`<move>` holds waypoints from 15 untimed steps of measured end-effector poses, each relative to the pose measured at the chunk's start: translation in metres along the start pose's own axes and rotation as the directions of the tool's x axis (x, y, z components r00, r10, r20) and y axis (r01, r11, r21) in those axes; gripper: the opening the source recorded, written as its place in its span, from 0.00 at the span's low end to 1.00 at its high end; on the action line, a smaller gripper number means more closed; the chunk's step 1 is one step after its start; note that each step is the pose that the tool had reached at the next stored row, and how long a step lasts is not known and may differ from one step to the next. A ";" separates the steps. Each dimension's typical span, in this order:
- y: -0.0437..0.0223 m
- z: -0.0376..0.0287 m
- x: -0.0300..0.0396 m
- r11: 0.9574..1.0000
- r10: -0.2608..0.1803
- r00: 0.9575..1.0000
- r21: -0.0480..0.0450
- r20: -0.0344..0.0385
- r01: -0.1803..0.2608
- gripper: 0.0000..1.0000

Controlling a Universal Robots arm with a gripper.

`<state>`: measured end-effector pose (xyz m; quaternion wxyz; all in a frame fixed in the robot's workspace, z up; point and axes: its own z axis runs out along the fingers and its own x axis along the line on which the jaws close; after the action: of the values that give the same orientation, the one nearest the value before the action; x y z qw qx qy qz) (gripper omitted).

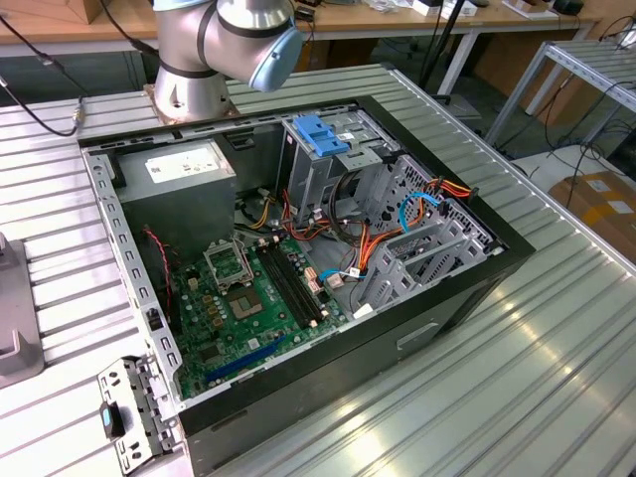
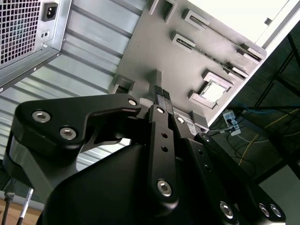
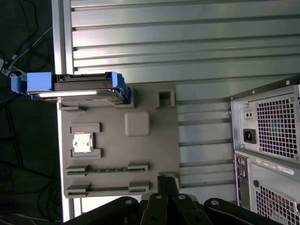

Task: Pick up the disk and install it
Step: 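Reach for the disk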

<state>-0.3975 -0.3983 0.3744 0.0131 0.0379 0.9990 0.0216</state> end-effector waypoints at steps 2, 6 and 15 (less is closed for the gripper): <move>0.0000 0.0001 0.0005 1.000 0.000 1.000 0.000 0.000 0.000 0.10; -0.0001 0.0002 0.0017 1.000 0.000 1.000 0.000 0.000 0.000 0.10; -0.0004 0.0004 0.0048 1.000 0.000 1.000 0.000 0.000 0.000 0.10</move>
<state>-0.4022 -0.3983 0.3738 0.0131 0.0379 0.9990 0.0216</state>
